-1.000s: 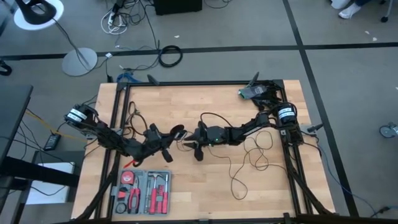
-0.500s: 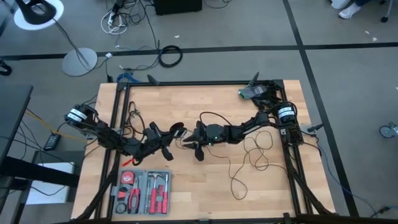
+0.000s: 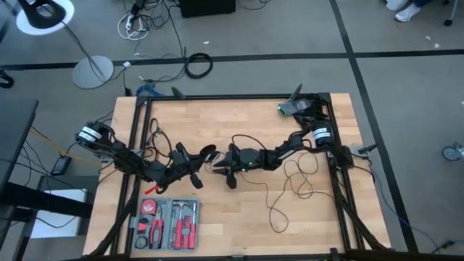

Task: Coil cords
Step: Coil the black wire onto the spool

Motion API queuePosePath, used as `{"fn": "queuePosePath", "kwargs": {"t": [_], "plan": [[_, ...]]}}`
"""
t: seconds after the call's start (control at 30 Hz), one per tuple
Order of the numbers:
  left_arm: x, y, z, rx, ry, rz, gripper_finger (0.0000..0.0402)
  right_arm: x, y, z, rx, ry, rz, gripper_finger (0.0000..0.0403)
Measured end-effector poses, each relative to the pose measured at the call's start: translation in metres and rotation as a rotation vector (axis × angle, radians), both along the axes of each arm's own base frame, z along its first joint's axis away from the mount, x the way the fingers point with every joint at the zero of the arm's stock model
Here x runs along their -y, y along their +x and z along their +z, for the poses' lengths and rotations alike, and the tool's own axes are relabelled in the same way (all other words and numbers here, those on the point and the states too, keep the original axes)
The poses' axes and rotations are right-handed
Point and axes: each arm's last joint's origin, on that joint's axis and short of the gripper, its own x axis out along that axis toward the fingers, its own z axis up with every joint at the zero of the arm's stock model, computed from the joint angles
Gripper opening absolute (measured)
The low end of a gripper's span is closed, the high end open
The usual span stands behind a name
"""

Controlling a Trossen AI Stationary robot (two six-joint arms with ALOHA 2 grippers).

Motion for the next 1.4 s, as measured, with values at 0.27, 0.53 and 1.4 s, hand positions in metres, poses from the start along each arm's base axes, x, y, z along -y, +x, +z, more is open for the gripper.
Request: {"fn": "queuePosePath", "kwargs": {"t": [0.27, 0.53, 1.4], "plan": [[0.000, 0.000, -0.002, -0.014, -0.006, -0.002, 0.0000, 0.001, 0.002, -0.001, 0.103, 0.013, -0.008, 0.0112], [0.000, 0.000, -0.002, -0.015, -0.009, -0.003, 0.0000, 0.001, 0.004, 0.001, 0.113, 0.009, -0.011, 0.0112], [0.002, 0.005, -0.003, -0.048, 0.009, -0.012, 0.0000, 0.002, 0.028, 0.009, -0.023, 0.018, 0.066, 0.0014]]}}
